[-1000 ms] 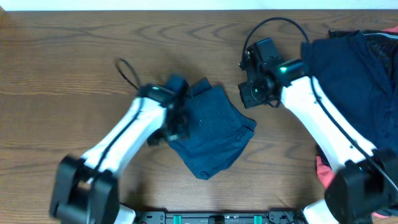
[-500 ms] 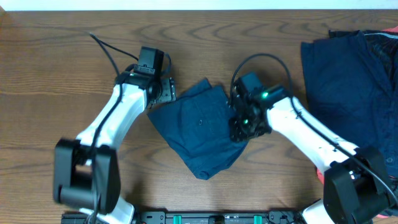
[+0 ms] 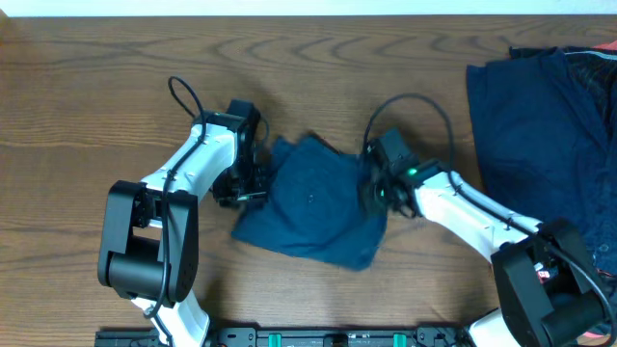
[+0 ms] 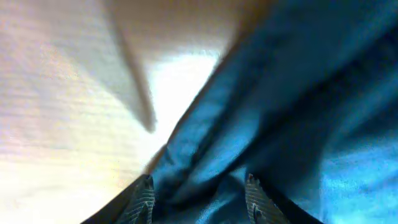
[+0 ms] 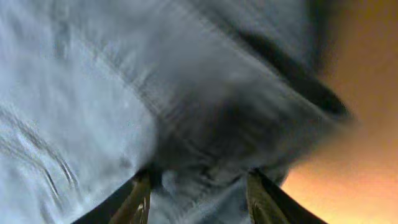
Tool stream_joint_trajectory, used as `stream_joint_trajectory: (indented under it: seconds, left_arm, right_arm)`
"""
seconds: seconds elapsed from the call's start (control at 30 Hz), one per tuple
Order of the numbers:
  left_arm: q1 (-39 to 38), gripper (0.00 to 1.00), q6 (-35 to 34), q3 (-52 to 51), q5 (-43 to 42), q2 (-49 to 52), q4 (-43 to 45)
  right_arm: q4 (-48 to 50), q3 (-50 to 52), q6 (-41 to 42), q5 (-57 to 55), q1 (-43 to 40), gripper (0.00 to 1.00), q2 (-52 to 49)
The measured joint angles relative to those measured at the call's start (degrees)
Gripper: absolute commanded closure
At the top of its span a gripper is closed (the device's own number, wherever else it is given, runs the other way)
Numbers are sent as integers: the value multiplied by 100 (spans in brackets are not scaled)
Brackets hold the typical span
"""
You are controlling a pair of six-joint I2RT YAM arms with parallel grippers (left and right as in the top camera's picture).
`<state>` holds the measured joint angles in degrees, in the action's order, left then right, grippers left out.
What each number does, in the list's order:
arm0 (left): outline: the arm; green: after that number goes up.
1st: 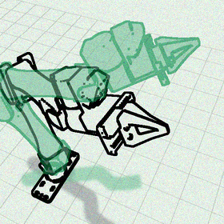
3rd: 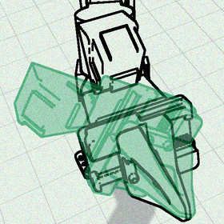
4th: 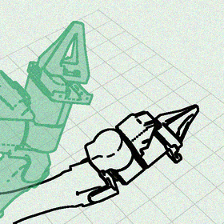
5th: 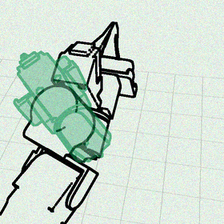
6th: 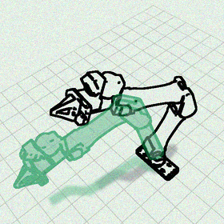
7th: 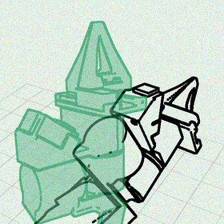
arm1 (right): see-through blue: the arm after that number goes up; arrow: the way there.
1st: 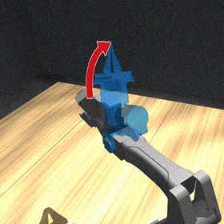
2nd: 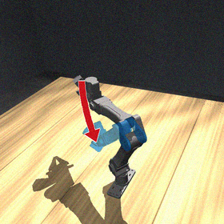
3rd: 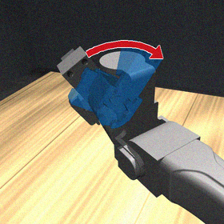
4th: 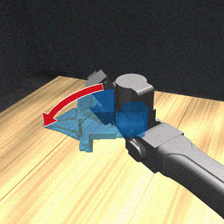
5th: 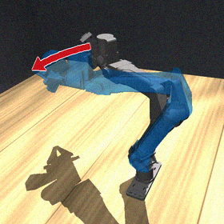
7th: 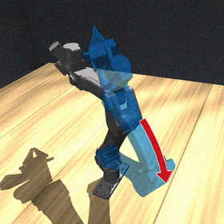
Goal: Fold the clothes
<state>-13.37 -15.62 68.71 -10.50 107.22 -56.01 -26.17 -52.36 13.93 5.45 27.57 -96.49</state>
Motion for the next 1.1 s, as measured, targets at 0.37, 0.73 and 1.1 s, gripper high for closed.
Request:
stream_joint_trajectory:
  seconds: [0.37, 0.73, 1.1]
  left_arm:
    - [66, 13, -70, -2, -741, -385, -74]
    - [74, 2, -109, 24, -807, -1078, 1027]
    - [15, 1, -103, 20, -1279, 212, 1681]
  right_arm:
    - [498, -87, -98, -94, -378, 38, 0]
    - [431, -94, -98, -94, -378, 37, 0]
    - [286, -94, -98, -94, -378, 36, 0]
